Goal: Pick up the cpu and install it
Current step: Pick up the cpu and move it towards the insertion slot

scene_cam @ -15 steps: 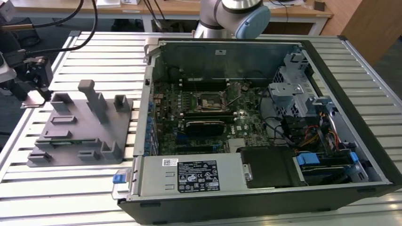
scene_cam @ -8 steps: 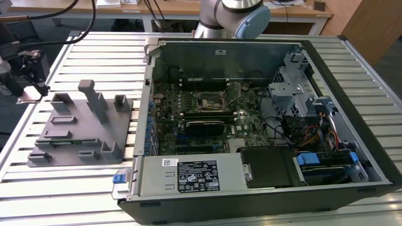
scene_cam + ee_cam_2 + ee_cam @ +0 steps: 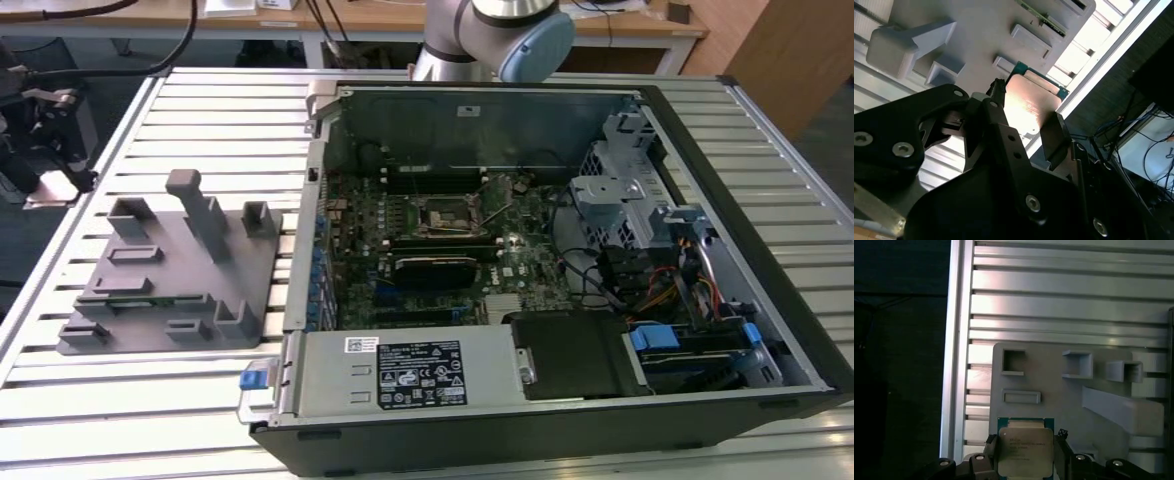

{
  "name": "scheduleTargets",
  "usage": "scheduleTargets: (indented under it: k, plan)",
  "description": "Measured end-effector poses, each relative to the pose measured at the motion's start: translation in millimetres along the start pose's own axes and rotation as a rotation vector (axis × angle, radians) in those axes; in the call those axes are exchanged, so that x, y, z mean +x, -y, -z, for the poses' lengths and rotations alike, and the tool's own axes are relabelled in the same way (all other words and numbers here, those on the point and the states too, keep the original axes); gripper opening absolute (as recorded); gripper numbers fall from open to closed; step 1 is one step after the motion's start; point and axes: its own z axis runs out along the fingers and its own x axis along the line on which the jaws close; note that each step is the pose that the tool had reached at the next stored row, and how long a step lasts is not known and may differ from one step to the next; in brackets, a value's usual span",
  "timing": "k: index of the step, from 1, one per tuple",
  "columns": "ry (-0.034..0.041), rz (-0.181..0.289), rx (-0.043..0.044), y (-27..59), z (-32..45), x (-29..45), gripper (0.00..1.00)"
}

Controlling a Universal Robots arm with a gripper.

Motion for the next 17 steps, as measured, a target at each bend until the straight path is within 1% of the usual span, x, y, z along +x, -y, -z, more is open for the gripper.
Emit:
scheduleTargets:
  k: [17]
  plan:
    - [-0.0001,0.0,0.0,-3.1,42.6,-0.2,0.53]
